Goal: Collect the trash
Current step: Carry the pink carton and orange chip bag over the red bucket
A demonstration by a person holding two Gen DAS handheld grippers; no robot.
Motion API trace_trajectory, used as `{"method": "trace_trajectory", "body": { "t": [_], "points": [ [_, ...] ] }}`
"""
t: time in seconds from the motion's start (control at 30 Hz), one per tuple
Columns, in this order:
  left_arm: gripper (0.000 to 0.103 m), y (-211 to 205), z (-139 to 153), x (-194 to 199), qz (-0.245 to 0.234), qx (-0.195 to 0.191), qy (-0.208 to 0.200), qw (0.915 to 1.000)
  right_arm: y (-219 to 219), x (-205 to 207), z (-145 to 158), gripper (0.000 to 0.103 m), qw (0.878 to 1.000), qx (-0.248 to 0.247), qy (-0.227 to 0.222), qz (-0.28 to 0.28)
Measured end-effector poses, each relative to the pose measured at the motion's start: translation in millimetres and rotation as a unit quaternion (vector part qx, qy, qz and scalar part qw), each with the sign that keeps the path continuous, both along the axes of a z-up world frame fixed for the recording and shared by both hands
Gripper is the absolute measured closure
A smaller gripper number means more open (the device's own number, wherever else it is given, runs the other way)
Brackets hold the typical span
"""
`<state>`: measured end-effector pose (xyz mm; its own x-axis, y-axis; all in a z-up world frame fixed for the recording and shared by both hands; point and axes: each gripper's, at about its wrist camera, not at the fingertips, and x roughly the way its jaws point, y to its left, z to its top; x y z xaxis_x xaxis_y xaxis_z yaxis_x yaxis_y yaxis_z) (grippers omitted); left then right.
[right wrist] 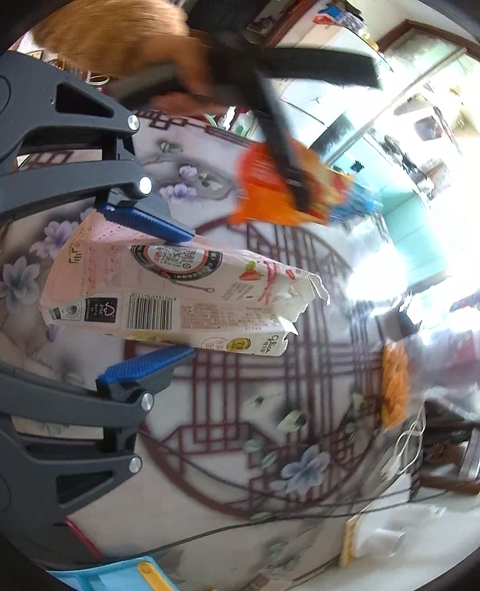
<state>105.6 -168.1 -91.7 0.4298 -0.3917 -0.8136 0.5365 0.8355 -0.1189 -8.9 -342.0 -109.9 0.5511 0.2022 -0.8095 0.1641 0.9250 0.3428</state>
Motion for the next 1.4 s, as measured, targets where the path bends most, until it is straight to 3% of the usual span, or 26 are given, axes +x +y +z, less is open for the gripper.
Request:
{"method": "trace_trajectory", "body": {
  "t": [0.17,0.4,0.77,1.4],
  "points": [
    [0.064,56.9,6.3,-37.4,0.081,-0.006,0.033,0.9962,21.1,12.4,8.4,0.046,0.999,-0.009,-0.012,0.031],
    [0.064,97.3,32.2,-73.7,0.149,-0.014,0.013,0.9887,49.5,24.2,18.0,0.046,0.997,-0.021,-0.024,0.069],
    [0.064,127.2,49.5,-87.3,0.176,-0.007,-0.015,0.9843,89.6,29.7,29.9,0.047,0.993,-0.021,-0.042,0.11],
    [0.064,203.2,49.3,-65.0,0.177,-0.016,-0.011,0.984,171.7,42.1,39.6,0.047,0.991,-0.039,-0.045,0.118]
  ]
}}
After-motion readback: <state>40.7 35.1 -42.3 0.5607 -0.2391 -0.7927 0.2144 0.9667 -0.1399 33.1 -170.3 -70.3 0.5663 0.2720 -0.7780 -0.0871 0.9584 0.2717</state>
